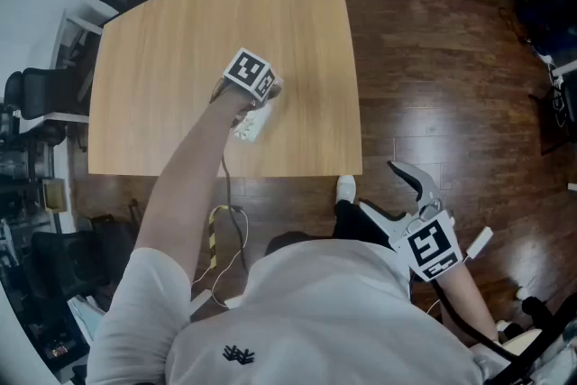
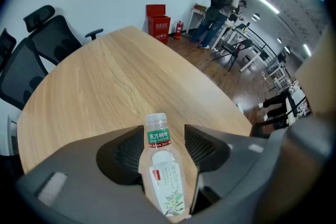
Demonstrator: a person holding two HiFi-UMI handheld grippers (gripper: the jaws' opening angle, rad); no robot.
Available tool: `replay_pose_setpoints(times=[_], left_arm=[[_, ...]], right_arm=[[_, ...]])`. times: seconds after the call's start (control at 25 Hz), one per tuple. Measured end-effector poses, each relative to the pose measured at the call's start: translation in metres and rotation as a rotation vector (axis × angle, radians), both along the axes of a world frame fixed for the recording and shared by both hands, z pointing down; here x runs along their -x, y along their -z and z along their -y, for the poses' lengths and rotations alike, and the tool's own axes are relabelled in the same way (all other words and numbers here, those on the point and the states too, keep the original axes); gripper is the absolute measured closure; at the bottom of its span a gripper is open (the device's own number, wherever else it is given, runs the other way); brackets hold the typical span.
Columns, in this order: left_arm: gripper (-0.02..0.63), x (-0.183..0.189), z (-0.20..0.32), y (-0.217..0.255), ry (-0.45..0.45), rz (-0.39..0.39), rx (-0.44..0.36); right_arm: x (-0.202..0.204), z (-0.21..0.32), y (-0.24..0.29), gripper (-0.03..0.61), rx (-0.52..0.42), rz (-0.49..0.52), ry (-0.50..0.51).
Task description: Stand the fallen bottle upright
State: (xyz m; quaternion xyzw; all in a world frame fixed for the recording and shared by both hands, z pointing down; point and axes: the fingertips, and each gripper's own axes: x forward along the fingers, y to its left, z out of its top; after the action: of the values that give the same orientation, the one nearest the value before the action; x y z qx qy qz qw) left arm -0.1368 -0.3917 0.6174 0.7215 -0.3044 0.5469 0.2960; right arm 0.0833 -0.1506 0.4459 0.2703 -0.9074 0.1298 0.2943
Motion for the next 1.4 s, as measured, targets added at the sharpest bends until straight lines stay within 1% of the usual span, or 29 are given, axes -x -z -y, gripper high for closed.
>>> replay_pose_setpoints(times=[0.16,0.28,0.4,0.48,0.52,0.6,0.72,0.84,0.92,1.0,1.08,1.16,1.28,1.4], left_arm=[[0.37,0.003,0.006,-0.028,0.007,0.073,0.088],[0.375,0.009,0.003,-0.046,0.011,0.101,0.131],[0.408,0.009,0.004,-0.056,0.017,0.11,0.132],[0.413,0.008,0.01,-0.053,0.018,0.105,0.1],[0.414,0.007,0.016,-0.047,0.026,0.092,0.069],[0.416,0.007,0.03,-0.027,0.056,0.045,-0.018],[0.417,0.012,0.057,0.02,0.134,-0.08,-0.189],[0.417,0.015,0.082,0.074,0.221,-0.256,-0.407],[0.419,0.014,0.092,0.101,0.245,-0.356,-0.575],[0.419,0.017,0.094,0.118,0.265,-0.428,-0.742],[0.42,0.019,0.091,0.124,0.302,-0.481,-0.877],[0.419,0.019,0.085,0.12,0.351,-0.505,-0.957],[0.419,0.021,0.076,0.107,0.405,-0.527,-1.005],[0.419,0.019,0.071,0.107,0.403,-0.538,-1.051]], right_arm=[[-0.009,0.014,-0.005,0.242,0.02,-0.01,0.002],[-0.016,0.019,-0.006,0.242,0.035,-0.005,-0.022],[-0.026,0.021,-0.008,0.242,0.05,-0.006,-0.058],[-0.031,0.022,-0.006,0.242,0.05,-0.004,-0.081],[-0.033,0.023,-0.005,0.243,0.046,-0.005,-0.092],[-0.035,0.022,-0.001,0.244,0.038,-0.006,-0.115],[-0.029,0.019,0.005,0.244,0.031,0.005,-0.143],[-0.023,0.018,0.009,0.244,0.02,0.001,-0.162],[-0.019,0.015,0.01,0.244,0.012,-0.009,-0.167],[-0.015,0.01,0.013,0.244,0.001,-0.026,-0.164],[-0.018,0.004,0.018,0.244,-0.007,-0.039,-0.173],[-0.027,-0.002,0.025,0.247,-0.003,-0.054,-0.194],[-0.039,-0.01,0.032,0.247,0.008,-0.101,-0.218],[-0.045,-0.015,0.036,0.247,0.011,-0.132,-0.24]])
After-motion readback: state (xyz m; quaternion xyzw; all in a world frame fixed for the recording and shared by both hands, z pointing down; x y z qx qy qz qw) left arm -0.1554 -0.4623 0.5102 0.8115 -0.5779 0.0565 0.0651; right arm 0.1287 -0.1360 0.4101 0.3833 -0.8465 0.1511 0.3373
